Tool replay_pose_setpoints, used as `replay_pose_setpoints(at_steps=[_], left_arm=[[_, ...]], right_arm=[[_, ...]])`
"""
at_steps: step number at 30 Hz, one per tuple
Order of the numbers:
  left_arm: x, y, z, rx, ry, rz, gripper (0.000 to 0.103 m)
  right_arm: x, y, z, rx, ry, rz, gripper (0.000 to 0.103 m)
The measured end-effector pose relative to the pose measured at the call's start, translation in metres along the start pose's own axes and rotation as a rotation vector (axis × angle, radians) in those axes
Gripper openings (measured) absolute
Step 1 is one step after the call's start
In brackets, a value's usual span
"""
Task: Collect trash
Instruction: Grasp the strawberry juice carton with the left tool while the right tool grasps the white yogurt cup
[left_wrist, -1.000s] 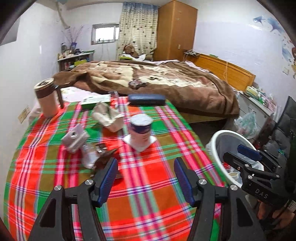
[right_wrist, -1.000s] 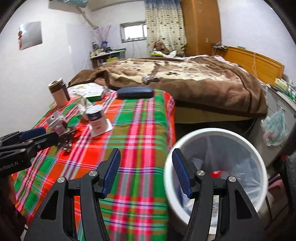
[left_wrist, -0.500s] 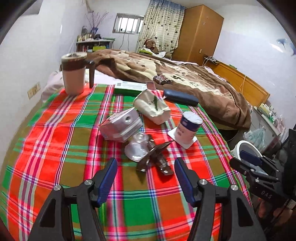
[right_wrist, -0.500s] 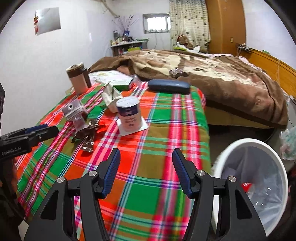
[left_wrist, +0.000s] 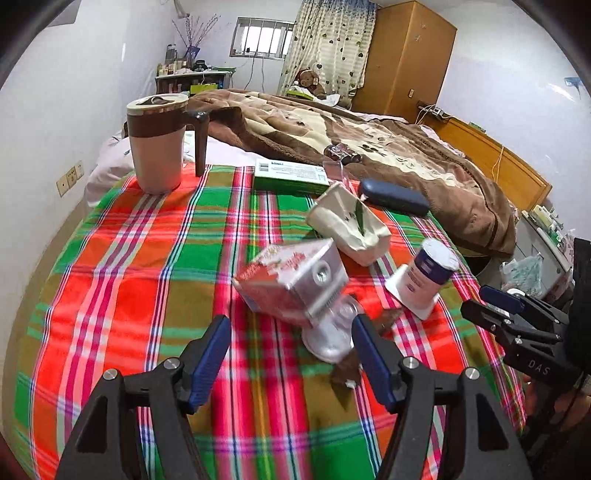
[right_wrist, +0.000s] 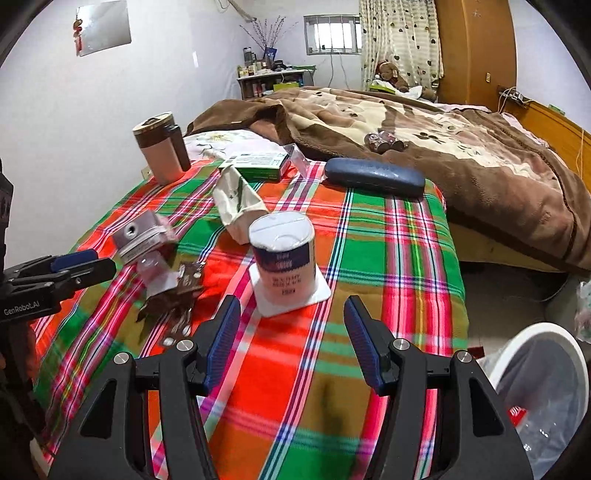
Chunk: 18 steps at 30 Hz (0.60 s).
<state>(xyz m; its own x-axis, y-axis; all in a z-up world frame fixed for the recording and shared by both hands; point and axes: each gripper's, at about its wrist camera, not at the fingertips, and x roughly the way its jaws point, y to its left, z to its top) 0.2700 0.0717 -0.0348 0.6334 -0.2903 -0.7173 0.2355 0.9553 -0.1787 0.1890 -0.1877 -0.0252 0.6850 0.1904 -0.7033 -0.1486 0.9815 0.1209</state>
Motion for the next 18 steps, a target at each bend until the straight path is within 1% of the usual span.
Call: replay_pose_setpoints(at_steps=[2, 4, 6, 7, 10, 12, 13, 15, 16, 18], left_arm=[[0.005, 0.003, 0.006, -0.020, 0.007, -0.042, 0.068], [0.009, 0.007, 0.012, -0.057, 0.011, -0.065, 0.072], [0.014, 0.006, 0.019, -0.063, 0.003, -0.031, 0.092], [0.015, 0.004, 0.022, -0.061, 0.004, -0.026, 0.095], [0.023, -0.001, 0.032, -0.065, 0.012, -0.023, 0.095], [0.026, -0.005, 0.038, -0.056, 0.010, 0.016, 0.095], [0.028, -0.006, 0.041, -0.054, 0.011, 0.022, 0.095], [0.036, -0.003, 0.046, -0.083, 0.032, -0.005, 0.095], [0.039, -0.001, 0.047, -0.099, 0.041, -0.007, 0.095], [0.044, 0.004, 0.046, -0.118, 0.050, 0.019, 0.095]], right_arm=[[0.005, 0.000, 0.002, 0.007, 0.004, 0.009, 0.060], [0.011, 0.002, 0.005, 0.009, 0.010, 0.012, 0.060], [0.017, 0.005, 0.007, 0.008, 0.017, 0.018, 0.060], [0.018, 0.006, 0.009, 0.007, 0.018, 0.020, 0.060], [0.024, 0.009, 0.013, 0.003, 0.017, 0.018, 0.060], [0.027, 0.011, 0.014, 0.001, 0.022, 0.008, 0.060], [0.028, 0.012, 0.015, -0.001, 0.021, 0.005, 0.060], [0.031, 0.015, 0.017, -0.003, 0.019, -0.005, 0.060], [0.032, 0.015, 0.018, -0.002, 0.020, -0.004, 0.060], [0.036, 0.016, 0.020, 0.001, 0.023, -0.013, 0.060]])
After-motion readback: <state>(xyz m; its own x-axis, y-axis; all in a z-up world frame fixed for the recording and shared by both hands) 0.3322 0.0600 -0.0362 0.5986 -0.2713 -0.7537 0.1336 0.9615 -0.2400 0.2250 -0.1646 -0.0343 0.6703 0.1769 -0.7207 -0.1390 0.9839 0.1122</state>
